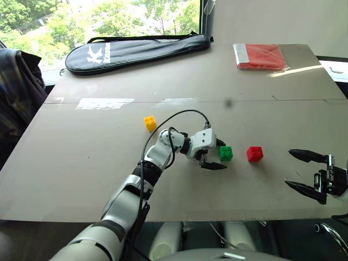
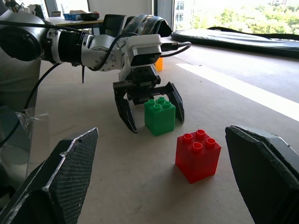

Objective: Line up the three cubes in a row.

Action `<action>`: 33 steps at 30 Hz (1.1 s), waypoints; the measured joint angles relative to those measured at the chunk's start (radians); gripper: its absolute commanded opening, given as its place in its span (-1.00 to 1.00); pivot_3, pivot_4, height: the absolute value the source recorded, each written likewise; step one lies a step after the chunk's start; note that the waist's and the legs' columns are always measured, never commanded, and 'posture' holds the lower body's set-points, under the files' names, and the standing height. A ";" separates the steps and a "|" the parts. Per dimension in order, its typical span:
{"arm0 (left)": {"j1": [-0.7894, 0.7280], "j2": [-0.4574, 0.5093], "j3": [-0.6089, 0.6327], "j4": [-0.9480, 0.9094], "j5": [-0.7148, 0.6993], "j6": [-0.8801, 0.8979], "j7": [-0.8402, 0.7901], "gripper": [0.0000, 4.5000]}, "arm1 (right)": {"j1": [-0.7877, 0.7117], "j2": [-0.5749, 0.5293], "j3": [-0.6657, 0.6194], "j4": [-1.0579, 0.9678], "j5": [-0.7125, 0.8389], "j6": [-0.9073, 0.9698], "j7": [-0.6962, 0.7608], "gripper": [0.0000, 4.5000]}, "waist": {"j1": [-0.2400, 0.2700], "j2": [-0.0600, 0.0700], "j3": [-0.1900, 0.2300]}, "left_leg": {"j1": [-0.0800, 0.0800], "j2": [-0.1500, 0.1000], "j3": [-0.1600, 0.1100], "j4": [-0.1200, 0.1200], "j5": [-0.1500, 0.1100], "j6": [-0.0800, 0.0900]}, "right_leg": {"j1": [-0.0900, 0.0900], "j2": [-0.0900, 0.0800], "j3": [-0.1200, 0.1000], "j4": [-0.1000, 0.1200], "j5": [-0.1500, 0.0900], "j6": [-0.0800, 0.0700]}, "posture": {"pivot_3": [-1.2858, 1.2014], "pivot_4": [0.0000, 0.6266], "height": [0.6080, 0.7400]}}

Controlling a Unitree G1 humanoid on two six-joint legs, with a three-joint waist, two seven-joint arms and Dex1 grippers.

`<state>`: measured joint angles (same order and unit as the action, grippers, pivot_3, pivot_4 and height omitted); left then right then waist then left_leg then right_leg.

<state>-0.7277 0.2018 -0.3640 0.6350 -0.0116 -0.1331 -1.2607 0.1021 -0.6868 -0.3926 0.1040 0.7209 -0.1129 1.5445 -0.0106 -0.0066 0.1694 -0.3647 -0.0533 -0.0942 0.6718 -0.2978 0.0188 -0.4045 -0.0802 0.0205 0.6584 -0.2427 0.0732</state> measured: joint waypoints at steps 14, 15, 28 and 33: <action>0.035 0.099 0.138 -0.261 -0.207 0.109 -0.090 0.97 | -0.043 0.000 0.014 -0.014 0.000 0.028 -0.002 1.00 | -0.005 0.000 0.000 | 0.000 0.001 0.000 0.000 0.000 0.000 | 0.000 0.000 0.000 0.000 0.000 0.000 | 0.03 -0.52 0.88; 0.045 0.113 0.155 -0.299 -0.224 0.130 -0.084 0.97 | -0.045 0.000 0.015 -0.020 0.003 0.032 -0.002 1.00 | -0.005 0.000 0.000 | 0.000 0.001 0.000 0.000 0.000 0.000 | 0.000 0.000 0.001 0.000 0.000 0.000 | 0.03 -0.52 0.88; 0.516 0.055 0.610 -0.858 -0.222 0.474 0.820 0.97 | -0.182 0.052 0.022 -0.023 0.042 0.107 -0.095 1.00 | 0.009 0.000 0.000 | 0.000 0.001 -0.001 -0.001 0.000 -0.001 | 0.000 0.000 0.001 0.000 0.000 0.000 | 0.03 -0.52 0.88; 0.615 0.060 0.606 -0.864 -0.130 0.457 0.935 0.97 | -0.198 0.068 0.021 0.007 0.008 0.095 -0.149 1.00 | 0.020 0.000 0.000 | 0.000 0.001 0.000 -0.001 0.000 -0.001 | 0.000 0.000 0.001 0.000 0.000 -0.001 | 0.03 -0.52 0.88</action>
<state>-0.1131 0.2617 0.2423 -0.2293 -0.1415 0.3240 -0.3254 -0.0955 -0.6184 -0.3715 0.1113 0.7286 -0.0175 1.3959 0.0097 -0.0062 0.1692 -0.3643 -0.0522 -0.0946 0.6712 -0.2976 0.0179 -0.4049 -0.0805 0.0216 0.6579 -0.2424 0.0727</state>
